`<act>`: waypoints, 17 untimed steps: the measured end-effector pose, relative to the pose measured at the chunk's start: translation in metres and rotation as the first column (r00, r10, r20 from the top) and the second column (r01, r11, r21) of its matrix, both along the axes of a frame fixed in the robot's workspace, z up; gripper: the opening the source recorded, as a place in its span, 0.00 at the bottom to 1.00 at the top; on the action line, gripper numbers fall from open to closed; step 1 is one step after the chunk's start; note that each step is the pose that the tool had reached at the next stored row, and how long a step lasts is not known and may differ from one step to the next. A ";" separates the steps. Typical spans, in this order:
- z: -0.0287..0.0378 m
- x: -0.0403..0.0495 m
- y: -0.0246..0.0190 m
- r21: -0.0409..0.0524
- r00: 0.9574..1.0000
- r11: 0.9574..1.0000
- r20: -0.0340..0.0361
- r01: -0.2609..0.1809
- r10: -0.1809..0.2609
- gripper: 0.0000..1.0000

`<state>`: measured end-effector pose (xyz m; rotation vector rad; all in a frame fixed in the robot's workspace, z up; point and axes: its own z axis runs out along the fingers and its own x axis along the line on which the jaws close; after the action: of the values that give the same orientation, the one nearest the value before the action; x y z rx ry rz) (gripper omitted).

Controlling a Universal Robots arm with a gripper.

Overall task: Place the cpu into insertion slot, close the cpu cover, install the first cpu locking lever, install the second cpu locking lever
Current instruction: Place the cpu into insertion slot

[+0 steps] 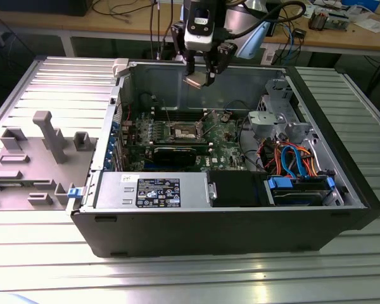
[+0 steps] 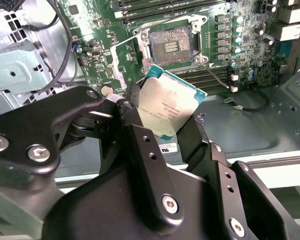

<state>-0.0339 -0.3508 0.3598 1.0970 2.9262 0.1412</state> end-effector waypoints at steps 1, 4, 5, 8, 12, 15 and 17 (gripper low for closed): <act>-0.0001 0.0000 0.0000 0.000 1.000 1.000 0.000 0.003 -0.003 0.54; -0.0003 0.0000 0.0000 0.000 1.000 1.000 0.000 0.016 -0.016 0.54; -0.0003 0.0000 0.0000 0.000 1.000 1.000 0.000 0.021 -0.021 0.54; -0.0004 0.0000 0.0000 0.000 0.999 0.999 0.000 0.047 -0.047 0.54; -0.0005 0.0000 0.0000 0.000 0.997 0.997 0.000 0.084 -0.084 0.54; -0.0006 0.0000 0.0000 0.000 0.994 0.994 0.000 0.111 -0.111 0.54; -0.0006 0.0000 0.0000 0.000 0.991 0.991 0.000 0.137 -0.137 0.54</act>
<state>-0.0339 -0.3509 0.3592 1.2923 2.8388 0.1391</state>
